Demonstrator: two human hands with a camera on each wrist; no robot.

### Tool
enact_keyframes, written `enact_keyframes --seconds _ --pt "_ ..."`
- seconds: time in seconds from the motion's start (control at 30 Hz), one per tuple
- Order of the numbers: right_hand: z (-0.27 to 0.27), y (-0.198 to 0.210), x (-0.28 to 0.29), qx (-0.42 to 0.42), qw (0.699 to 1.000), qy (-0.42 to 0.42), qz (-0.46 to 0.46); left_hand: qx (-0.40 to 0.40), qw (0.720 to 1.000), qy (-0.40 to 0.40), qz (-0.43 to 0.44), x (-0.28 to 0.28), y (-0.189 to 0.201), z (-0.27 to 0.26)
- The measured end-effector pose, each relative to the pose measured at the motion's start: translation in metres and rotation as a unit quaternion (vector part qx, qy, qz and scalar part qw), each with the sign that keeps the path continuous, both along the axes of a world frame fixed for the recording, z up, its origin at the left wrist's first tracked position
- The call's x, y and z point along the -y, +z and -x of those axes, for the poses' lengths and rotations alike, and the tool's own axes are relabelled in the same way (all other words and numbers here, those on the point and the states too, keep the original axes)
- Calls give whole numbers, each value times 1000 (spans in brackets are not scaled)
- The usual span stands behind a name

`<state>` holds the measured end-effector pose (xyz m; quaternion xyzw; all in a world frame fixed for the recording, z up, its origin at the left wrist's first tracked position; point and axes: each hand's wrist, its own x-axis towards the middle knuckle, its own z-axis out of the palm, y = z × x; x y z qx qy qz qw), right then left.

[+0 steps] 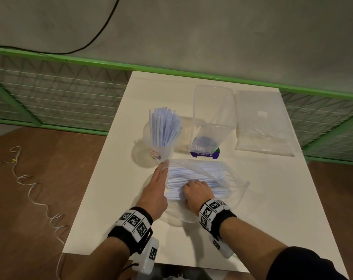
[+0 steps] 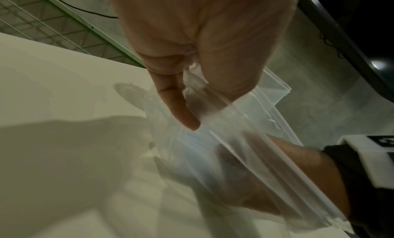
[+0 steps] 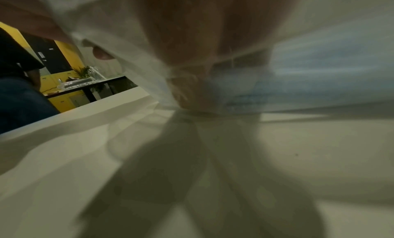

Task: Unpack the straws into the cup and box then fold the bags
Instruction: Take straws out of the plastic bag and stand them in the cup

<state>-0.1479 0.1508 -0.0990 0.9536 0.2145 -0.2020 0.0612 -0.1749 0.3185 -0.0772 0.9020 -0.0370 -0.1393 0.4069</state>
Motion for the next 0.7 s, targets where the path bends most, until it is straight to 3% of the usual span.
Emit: enact_keyframes --seconds 0.17,0.37,0.43,0.57,0.7 --pt "0 5 6 6 997 -30 -78 -6 1000 0 3 -2 2 -2" --pt "-2 19 23 2 975 -141 -174 -12 1000 10 3 -8 2 -4" --pt "1 31 27 17 940 -189 -282 -10 1000 11 -1 -9 2 -5" --pt "10 61 24 -7 834 -317 -452 -8 1000 10 -4 -10 3 -6" --pt "17 70 20 -24 796 -342 -498 -2 1000 7 2 -10 2 -8"
